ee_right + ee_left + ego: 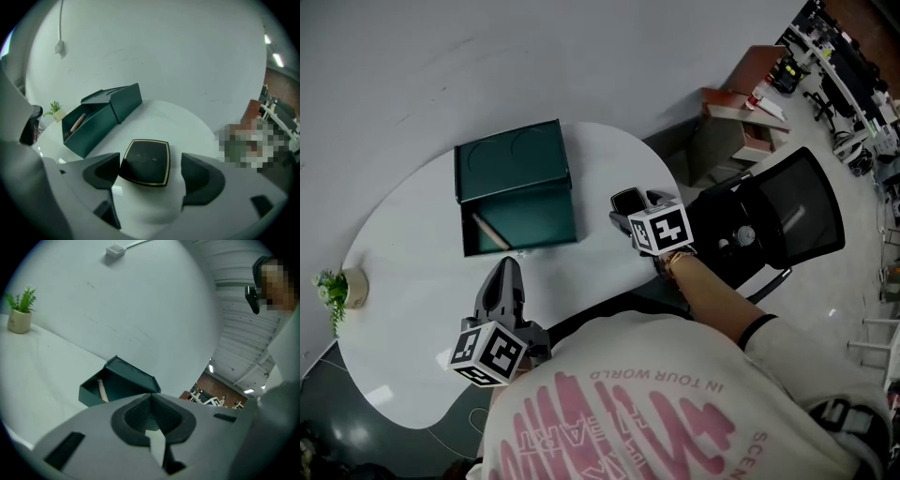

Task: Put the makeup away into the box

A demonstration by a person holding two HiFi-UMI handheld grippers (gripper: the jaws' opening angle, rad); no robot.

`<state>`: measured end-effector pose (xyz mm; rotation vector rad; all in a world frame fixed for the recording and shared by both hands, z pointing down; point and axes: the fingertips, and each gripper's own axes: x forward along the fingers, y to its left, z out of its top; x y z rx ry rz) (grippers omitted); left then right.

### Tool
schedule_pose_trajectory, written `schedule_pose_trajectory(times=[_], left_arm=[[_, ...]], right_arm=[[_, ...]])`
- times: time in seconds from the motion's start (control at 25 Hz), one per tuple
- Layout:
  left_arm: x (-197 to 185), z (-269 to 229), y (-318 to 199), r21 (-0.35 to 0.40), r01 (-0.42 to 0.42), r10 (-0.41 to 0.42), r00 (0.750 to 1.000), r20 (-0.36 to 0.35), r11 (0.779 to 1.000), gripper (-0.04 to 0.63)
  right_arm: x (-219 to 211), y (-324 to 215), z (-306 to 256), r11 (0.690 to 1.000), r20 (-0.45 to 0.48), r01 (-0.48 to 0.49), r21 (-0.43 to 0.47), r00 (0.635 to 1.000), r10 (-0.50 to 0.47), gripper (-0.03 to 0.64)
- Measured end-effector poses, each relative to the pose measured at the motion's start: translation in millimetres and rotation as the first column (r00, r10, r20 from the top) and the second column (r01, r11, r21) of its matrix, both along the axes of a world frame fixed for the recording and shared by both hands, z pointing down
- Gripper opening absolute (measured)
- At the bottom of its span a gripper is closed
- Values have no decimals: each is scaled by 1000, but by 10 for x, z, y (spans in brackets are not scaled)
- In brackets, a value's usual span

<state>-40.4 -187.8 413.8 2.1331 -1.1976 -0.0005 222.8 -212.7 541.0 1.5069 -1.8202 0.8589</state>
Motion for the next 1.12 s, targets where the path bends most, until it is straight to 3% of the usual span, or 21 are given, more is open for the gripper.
schedule_pose_trajectory(times=[0.32,0.76,1.12], left_arm=[[192,50,158,2,98,-98,995,-16,995,2],[496,125,390,3,156,-156,987,-35,988,2],[420,117,489,2,212,-212,977,-23,977,2]], right_arm=[[17,13,33,995,-35,95,11,995,-94,389],[66,67,8,982,-23,186,32,982,-185,319],[32,76,-110,969,12,244,34,970,-244,316]])
